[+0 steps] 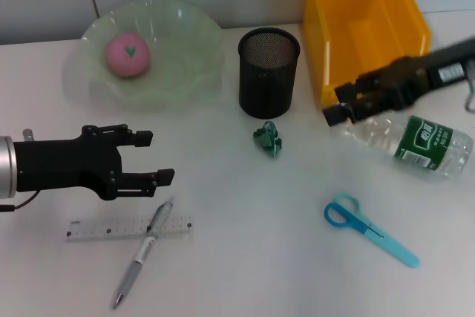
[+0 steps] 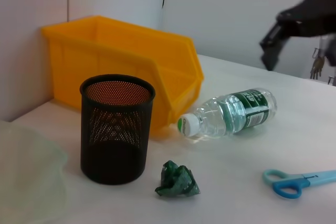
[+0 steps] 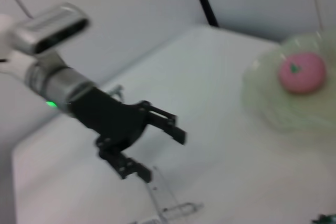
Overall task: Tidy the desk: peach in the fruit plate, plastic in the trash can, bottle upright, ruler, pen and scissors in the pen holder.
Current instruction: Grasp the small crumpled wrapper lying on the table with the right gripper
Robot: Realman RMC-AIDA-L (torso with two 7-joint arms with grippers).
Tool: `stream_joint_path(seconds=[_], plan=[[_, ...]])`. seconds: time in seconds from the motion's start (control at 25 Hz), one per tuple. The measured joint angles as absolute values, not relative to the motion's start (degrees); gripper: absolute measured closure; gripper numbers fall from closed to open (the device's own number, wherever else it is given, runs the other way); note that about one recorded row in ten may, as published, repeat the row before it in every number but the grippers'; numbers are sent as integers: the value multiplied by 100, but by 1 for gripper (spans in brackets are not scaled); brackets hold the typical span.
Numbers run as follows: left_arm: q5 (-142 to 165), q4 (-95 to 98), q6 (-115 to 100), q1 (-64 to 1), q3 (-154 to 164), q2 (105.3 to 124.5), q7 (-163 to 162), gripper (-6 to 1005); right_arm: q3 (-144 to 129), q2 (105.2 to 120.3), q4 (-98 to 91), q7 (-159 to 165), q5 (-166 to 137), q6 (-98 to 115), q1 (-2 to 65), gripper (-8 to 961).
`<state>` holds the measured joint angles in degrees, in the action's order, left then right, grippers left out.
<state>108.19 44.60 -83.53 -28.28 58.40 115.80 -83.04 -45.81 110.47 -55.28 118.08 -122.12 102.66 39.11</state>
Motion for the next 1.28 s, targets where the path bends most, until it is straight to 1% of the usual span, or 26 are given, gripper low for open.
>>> stream_joint_path(seconds=[0.2,0.24,0.32,0.4,0.44,0.48,0.56,0.6,0.64,0.68,0.72,0.8,0.84,0.88,1.0,1.04,1.28], plan=[[10814,4459,-8358,-2813,5828,11611,-8248,184,-4795,11019,-5678,12887,-13256,10152,4734,164],[10814,4459,-8359,-2812,5827,11613,-8239,184,-4948,11036,-5654,13107,-13687,10103,5036,165],[10813,4459,-8359,-2808,5815,11634,-8196,184,-5036,11049,-5651,13203,-13856,10061,5142,165],[10811,4460,-8358,-2806,5803,11641,-8184,184,-5304,11097,-5631,13402,-14197,9958,5345,165],[10810,4460,-8359,-2811,5800,11648,-8183,184,-5558,11150,-5581,13525,-14389,9852,5489,165],[10810,4460,-8359,-2811,5800,11648,-8183,184,-5558,11150,-5581,13525,-14389,9852,5489,165],[10810,4461,-8361,-2817,5800,11657,-8182,185,-5816,11231,-5500,13621,-14615,9690,5634,165],[10810,4462,-8362,-2818,5800,11660,-8182,185,-5891,11297,-5466,13634,-14735,9605,5689,165],[10810,4463,-8366,-2824,5800,11669,-8182,185,-5950,11436,-5409,13633,-14948,9465,5777,165],[10810,4463,-8366,-2824,5800,11669,-8182,185,-5950,11436,-5409,13633,-14948,9465,5777,165],[10810,4464,-8366,-2827,5800,11671,-8182,185,-5998,11514,-5360,13603,-15029,9384,5816,165],[10810,4465,-8367,-2829,5801,11673,-8182,185,-6127,11606,-5288,13572,-15082,9227,5852,166],[10810,4465,-8368,-2832,5801,11673,-8182,185,-6300,11698,-5240,13568,-15097,8988,5849,166],[10810,4465,-8368,-2832,5801,11673,-8182,185,-6300,11698,-5240,13568,-15097,8988,5849,166],[10810,4465,-8367,-2837,5801,11673,-8182,185,-6525,11800,-5149,13569,-15108,8646,5821,166],[10810,4465,-8367,-2838,5801,11672,-8182,185,-6628,11864,-5028,13561,-15120,8416,5814,166],[10810,4465,-8366,-2833,5801,11672,-8182,185,-6874,11910,-4621,13525,-15126,7786,5811,167]])
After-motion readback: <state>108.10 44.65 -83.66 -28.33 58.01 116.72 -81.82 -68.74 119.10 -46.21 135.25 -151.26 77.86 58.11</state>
